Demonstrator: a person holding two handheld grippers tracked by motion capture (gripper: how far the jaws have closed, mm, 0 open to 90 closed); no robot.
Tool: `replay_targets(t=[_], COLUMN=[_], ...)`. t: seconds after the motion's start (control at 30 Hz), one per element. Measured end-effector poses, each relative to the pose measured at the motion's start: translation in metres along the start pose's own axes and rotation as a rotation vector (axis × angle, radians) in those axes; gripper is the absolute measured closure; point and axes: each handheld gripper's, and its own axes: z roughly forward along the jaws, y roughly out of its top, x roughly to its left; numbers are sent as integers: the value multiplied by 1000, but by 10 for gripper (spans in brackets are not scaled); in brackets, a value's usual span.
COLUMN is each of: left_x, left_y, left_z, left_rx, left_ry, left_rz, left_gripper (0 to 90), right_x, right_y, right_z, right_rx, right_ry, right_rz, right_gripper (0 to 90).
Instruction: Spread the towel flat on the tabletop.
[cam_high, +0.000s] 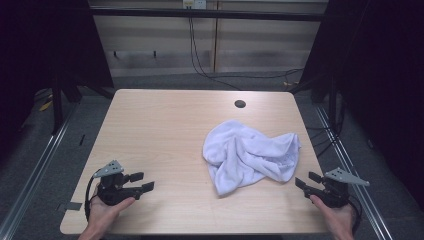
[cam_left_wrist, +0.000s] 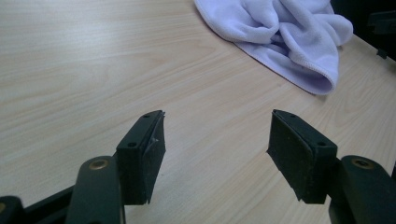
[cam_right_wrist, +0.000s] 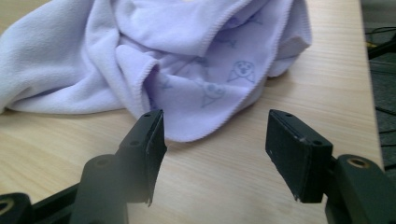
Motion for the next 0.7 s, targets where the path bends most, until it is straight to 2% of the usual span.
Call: replay_targets(t=[0.03,0.07,0.13,0.17,0.2,0.23,0.3,0.33,0.4,0.43,0.5,0.53,0.57,0.6,0.63,0.7], left_x=[0,0,1,1,1,1,1,2,2,2,2,2,2,3,3,4], left_y=[0,1,1,2,2,2,1,1,1,1,2,2,2,2,2,0], left_z=[0,1,3,4,5,5,5,4,3,2,2,2,2,-1,-1,-5], left_rx=[0,-4,2,6,5,5,6,1,-8,-10,-11,-11,-13,-16,-16,-21], left_ry=[0,2,-4,-4,5,5,7,-3,-4,-5,-3,-4,-5,-8,-8,8], left_rz=[0,-1,9,11,15,15,22,13,4,1,-2,-4,-7,3,3,6], left_gripper=[363,362,359,357,347,337,331,321,318,318,322,322,322,321,321,321], right_x=[0,6,9,15,28,28,44,55,58,64,67,67,67,70,70,75], right_y=[0,3,5,7,11,11,16,24,27,38,47,52,52,61,61,68], right_z=[0,4,6,10,15,15,24,30,32,43,59,69,69,91,91,109], right_rx=[0,23,29,48,67,67,99,74,64,48,66,79,79,121,121,156], right_ry=[0,15,27,44,57,57,103,145,157,197,193,210,210,210,210,214], right_rz=[0,-33,-39,-67,-141,-141,-206,-208,-203,-191,-202,-195,-195,-223,-223,-244], right_gripper=[375,357,346,333,327,327,313,300,291,290,270,266,266,231,231,194])
